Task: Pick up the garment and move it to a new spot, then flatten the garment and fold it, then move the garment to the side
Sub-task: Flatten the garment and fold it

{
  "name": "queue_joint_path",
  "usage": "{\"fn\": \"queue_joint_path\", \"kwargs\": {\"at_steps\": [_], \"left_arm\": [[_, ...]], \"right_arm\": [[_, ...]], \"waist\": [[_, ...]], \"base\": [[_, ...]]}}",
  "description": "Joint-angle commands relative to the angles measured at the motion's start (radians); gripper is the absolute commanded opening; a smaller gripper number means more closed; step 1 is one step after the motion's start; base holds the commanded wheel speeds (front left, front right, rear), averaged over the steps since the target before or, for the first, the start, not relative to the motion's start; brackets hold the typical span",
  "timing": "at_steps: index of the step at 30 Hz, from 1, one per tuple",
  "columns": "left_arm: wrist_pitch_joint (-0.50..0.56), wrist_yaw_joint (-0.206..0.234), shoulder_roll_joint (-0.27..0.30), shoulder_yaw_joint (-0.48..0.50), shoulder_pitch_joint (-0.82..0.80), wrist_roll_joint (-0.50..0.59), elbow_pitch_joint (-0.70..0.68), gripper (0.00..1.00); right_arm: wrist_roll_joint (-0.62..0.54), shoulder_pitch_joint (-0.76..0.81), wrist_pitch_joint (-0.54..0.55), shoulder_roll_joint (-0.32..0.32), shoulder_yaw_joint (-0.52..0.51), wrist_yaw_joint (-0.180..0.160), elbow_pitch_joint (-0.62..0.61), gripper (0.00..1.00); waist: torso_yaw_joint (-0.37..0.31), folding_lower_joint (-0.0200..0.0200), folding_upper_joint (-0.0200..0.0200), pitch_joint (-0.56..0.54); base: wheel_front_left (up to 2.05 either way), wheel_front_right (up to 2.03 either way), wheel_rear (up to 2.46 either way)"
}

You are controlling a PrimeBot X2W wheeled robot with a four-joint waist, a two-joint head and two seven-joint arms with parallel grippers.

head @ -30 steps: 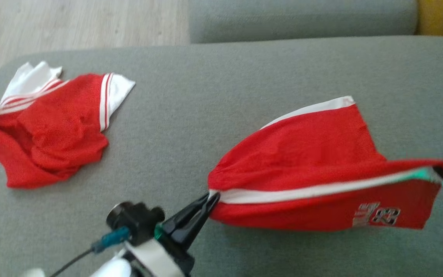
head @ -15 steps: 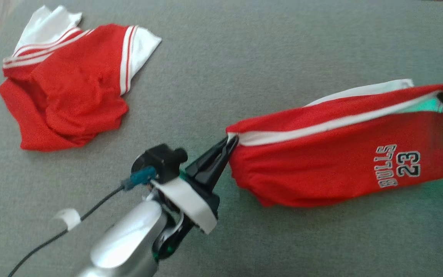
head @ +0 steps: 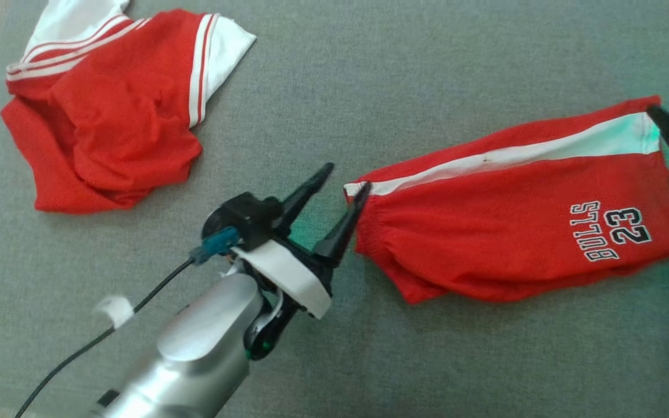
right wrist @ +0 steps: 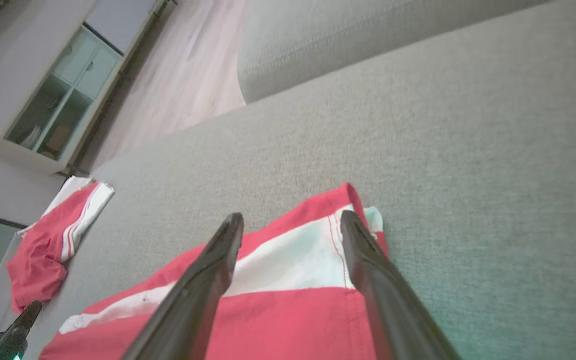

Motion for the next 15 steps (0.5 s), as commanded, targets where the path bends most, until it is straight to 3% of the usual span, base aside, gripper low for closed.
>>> {"fn": "queue_joint_path", "kwargs": {"at_steps": [1, 5, 9, 12, 15], "left_arm": [[-0.032, 0.01, 0.017, 0.046, -0.012, 0.013, -0.011, 1.0], [-0.064, 0.125, 0.032, 0.126, 0.068, 0.073, -0.04, 1.0], [-0.065, 0.259, 0.028, 0.284, 0.211, 0.209, -0.217, 1.0], [-0.066, 0.299, 0.005, 0.386, 0.333, 0.299, -0.337, 1.0], [-0.066, 0.302, -0.02, 0.44, 0.403, 0.34, -0.393, 1.0]], "right_arm": [[-0.006, 0.026, -0.043, -0.019, 0.004, -0.001, -0.042, 1.0], [-0.09, 0.091, -0.167, 0.008, 0.009, -0.001, -0.044, 1.0], [-0.203, 0.137, -0.238, 0.043, 0.018, -0.001, 0.0, 1.0], [-0.263, 0.139, -0.265, 0.07, 0.005, -0.001, 0.066, 1.0], [-0.31, 0.128, -0.283, 0.082, -0.006, -0.001, 0.121, 1.0]], "waist": [[-0.013, 0.0001, 0.0, -0.024], [-0.041, 0.0001, 0.0, -0.068], [-0.049, 0.0001, 0.0, -0.104], [-0.035, 0.0001, 0.0, -0.127], [-0.02, 0.0001, 0.0, -0.14]], "base": [[0.0, 0.0, 0.0], [0.0, 0.0, 0.0], [0.0, 0.0, 0.0], [0.0, 0.0, 0.0], [0.0, 0.0, 0.0]]}}
